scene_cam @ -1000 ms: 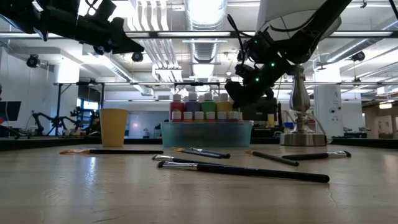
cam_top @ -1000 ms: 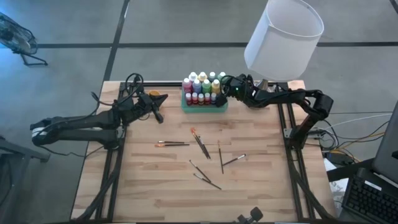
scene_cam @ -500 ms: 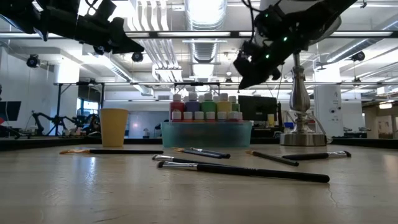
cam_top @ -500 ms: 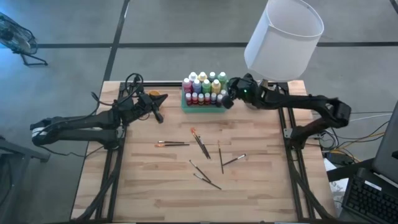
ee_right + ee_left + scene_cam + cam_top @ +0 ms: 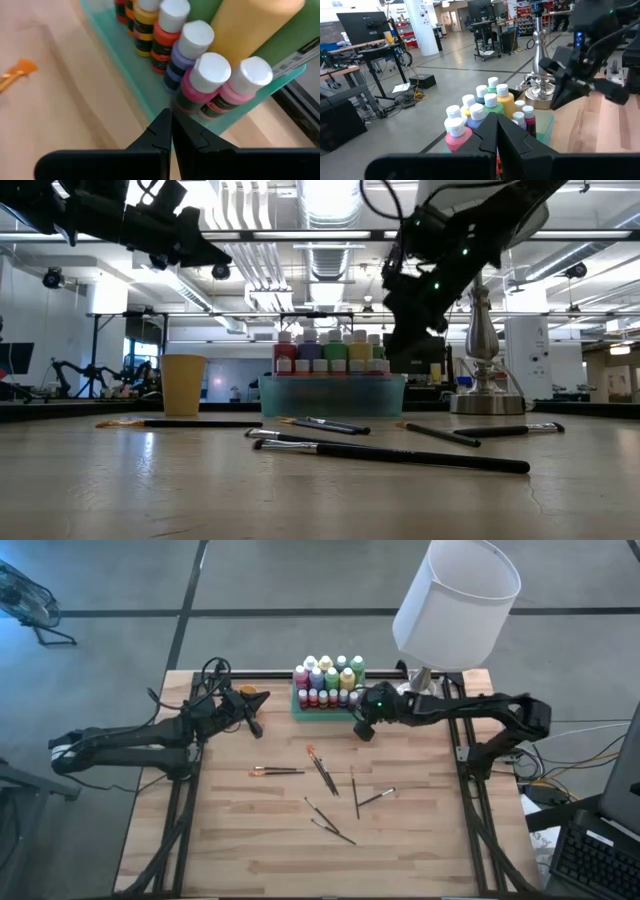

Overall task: Pick & Place Paint Supplies
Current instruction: Adjust the paint bottles in the green bin

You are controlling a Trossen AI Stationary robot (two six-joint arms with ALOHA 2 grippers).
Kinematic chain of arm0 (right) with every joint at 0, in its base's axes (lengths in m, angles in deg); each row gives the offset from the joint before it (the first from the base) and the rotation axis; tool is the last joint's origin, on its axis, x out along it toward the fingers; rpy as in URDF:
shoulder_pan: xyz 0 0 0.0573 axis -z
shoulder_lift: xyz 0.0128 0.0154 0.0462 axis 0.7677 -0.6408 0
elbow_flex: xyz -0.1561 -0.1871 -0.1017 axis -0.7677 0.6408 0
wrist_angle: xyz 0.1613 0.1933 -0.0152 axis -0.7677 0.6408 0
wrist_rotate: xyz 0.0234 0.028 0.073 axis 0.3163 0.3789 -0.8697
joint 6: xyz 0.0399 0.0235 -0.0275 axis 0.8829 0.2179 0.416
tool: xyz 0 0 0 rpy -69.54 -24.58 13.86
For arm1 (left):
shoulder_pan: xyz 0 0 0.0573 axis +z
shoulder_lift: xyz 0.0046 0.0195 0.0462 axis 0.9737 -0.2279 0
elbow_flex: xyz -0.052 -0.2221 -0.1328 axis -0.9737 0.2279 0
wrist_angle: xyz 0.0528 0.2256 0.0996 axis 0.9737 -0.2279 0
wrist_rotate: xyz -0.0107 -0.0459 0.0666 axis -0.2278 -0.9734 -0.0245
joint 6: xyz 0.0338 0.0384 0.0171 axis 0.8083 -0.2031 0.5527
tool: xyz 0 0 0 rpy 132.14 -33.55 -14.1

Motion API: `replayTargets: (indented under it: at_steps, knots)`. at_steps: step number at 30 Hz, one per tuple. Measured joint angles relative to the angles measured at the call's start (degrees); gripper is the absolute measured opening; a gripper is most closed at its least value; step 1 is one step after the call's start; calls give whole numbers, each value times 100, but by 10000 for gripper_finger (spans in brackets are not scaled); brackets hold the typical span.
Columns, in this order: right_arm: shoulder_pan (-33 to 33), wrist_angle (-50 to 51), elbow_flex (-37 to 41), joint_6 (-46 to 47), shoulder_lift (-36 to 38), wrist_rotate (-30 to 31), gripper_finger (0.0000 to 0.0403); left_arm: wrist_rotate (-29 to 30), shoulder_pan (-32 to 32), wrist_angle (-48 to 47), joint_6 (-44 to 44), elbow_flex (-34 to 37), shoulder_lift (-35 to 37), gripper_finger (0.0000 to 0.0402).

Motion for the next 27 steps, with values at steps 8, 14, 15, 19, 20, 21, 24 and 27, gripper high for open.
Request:
replayTargets:
  at_steps: [8, 14, 15, 19, 20, 21, 24, 27]
  knots:
    - [67, -657, -9, -93, -699, 14, 8, 0, -1, -69, 0, 0, 0, 5]
    - [192, -779, -14, -115, -959, 21, 8, 0, 0, -89, 0, 0, 0, 5]
    - [207, -787, -17, -116, -974, 19, 8, 0, 0, -99, 0, 0, 0, 5]
    - [264, -809, -20, -185, -1002, -12, 8, 0, 0, -115, -1, 0, 0, 5]
    - [273, -806, -20, -197, -1002, -15, 8, 0, -2, -114, -1, 0, 0, 5]
    - [276, -806, -20, -199, -1002, -17, 8, 0, 0, -115, 0, 0, 0, 5]
    - [297, -848, -15, -227, -1002, -5, 8, 0, 0, -113, -2, 0, 0, 5]
    - [329, -906, -9, -243, -1010, 6, 8, -2, 0, -111, -3, 0, 0, 5]
